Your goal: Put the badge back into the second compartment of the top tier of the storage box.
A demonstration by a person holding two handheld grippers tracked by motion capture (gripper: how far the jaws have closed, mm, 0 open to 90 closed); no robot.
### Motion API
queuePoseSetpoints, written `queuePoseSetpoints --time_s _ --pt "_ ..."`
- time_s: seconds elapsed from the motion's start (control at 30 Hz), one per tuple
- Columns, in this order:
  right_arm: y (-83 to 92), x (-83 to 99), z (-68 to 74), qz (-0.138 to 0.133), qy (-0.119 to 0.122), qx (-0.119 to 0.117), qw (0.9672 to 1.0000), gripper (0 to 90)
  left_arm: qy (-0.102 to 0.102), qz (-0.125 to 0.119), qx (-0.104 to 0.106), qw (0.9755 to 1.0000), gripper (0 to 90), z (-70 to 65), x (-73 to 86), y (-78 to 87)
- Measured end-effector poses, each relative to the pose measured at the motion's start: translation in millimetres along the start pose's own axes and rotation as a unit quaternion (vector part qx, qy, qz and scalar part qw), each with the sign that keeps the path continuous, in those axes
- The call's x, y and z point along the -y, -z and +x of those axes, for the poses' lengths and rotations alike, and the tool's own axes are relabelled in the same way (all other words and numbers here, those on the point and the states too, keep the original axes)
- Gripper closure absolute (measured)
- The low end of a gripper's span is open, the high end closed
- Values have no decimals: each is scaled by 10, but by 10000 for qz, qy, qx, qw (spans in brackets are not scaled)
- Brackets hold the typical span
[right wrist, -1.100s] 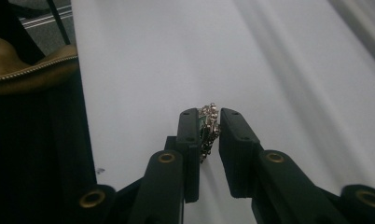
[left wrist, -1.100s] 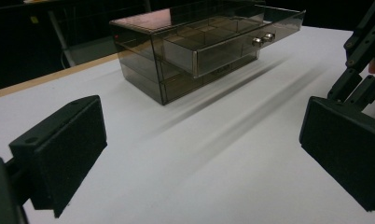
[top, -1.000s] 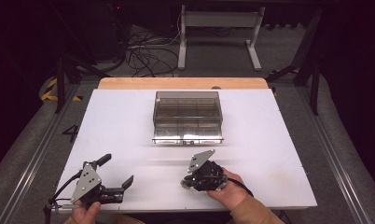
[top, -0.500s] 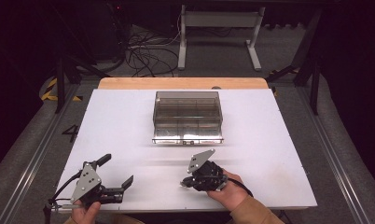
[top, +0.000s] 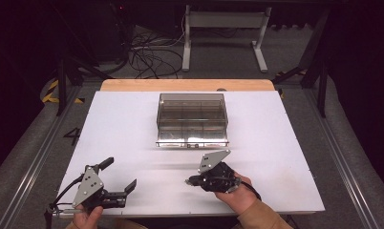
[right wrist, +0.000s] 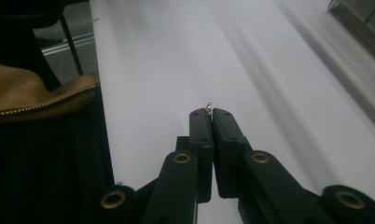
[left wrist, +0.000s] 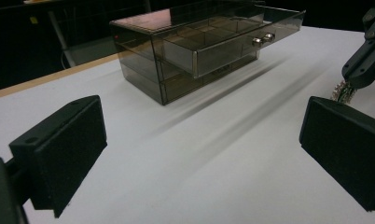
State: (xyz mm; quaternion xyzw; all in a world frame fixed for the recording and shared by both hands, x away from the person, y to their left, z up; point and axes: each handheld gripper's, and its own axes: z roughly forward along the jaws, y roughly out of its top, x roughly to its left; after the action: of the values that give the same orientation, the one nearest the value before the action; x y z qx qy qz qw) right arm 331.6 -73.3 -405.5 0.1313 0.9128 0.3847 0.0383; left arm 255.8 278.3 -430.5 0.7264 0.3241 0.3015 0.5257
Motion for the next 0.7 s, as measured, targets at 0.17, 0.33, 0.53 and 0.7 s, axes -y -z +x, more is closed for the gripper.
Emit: queuePoseSetpoints --time_s 0.17,0.33,0.53,0.7 --pt "75 1 -8 -194 -65 46 9998 876 4 -1 -2 10000 14 0 0 0" --pt "107 -1 -13 -253 -70 75 9996 877 -8 -1 -3 10000 14 -1 -1 -1" --pt "128 -14 -10 -314 3 67 9995 877 3 3 -6 10000 14 1 1 -1" --pt "170 -36 -19 -305 -29 80 9995 877 -8 3 -13 10000 14 -2 -1 -3"
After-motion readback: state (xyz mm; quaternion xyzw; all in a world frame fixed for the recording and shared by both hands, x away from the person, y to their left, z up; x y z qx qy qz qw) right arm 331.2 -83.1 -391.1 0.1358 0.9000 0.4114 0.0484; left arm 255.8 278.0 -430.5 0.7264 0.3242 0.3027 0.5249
